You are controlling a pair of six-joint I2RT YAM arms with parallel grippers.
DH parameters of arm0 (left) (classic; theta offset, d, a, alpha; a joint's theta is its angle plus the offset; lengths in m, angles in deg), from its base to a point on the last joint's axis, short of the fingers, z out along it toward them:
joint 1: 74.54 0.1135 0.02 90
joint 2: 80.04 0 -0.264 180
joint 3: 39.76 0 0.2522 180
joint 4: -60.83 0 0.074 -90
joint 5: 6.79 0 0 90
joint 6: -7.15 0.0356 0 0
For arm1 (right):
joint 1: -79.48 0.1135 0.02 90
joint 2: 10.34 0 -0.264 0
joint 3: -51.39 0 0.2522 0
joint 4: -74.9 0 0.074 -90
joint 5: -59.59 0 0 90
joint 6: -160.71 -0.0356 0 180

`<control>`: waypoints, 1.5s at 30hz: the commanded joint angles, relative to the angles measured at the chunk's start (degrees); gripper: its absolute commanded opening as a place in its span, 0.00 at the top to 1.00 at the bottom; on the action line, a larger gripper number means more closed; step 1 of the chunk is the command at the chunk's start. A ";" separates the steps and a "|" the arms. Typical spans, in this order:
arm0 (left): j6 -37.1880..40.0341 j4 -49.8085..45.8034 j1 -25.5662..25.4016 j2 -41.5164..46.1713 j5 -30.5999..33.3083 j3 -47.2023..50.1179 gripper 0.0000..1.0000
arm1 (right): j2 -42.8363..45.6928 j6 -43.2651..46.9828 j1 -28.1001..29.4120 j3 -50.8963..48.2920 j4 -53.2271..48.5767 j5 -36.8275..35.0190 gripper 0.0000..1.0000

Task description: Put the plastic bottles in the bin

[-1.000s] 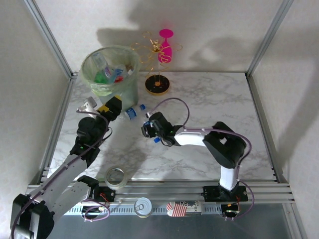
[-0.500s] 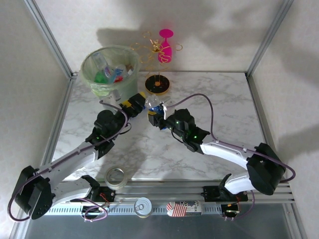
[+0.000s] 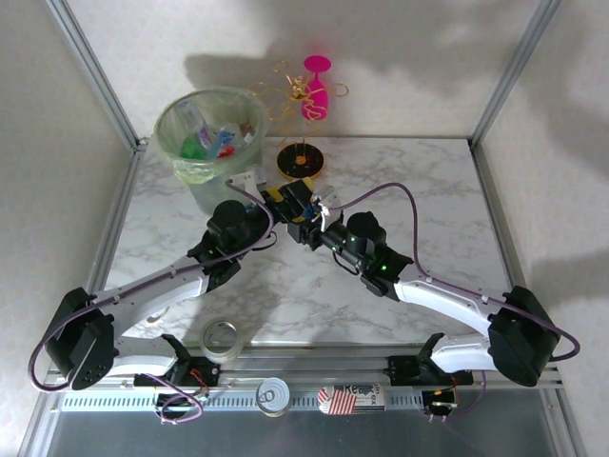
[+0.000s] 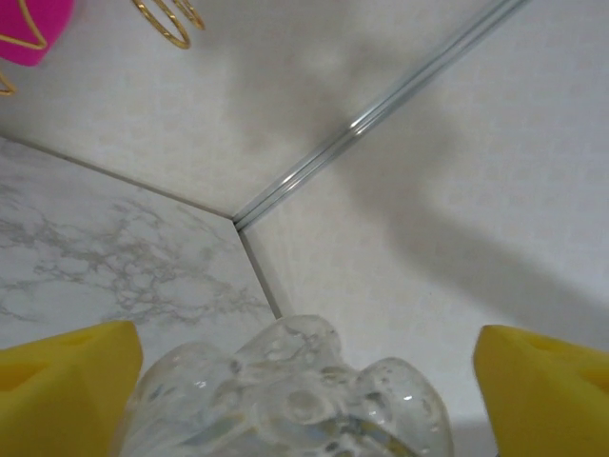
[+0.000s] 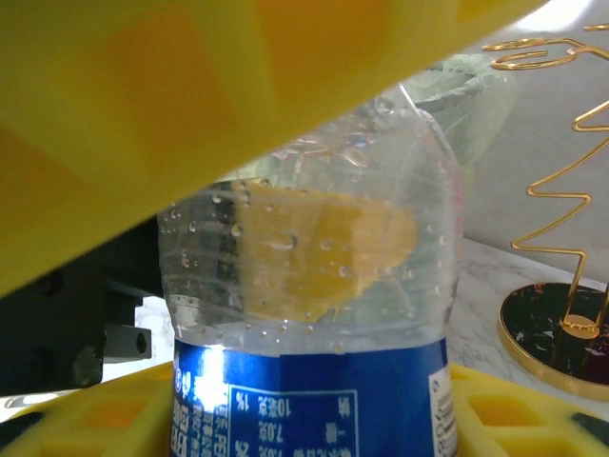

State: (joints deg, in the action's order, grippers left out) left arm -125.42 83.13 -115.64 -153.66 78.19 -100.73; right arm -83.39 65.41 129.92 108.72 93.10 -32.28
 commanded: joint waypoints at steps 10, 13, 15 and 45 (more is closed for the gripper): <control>2.14 -0.59 -1.20 -2.03 -2.70 -2.98 0.47 | 2.45 0.38 -0.11 -1.21 2.75 0.80 0.52; 2.14 -0.63 -1.22 -2.48 -3.15 -3.33 0.59 | 2.47 0.39 -0.12 -1.04 2.49 0.71 0.51; 2.14 -0.63 -1.18 -2.63 -3.03 -3.34 0.61 | 2.56 0.25 -0.15 -0.95 2.30 0.68 0.49; 19.97 -24.39 27.45 -1.25 2.94 -30.51 0.59 | 9.08 -4.88 -3.01 -5.75 -4.40 -10.38 0.01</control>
State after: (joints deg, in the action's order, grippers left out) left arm -109.53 63.87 -90.77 -155.26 80.18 -127.72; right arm -74.28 61.91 127.60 103.59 89.76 -39.86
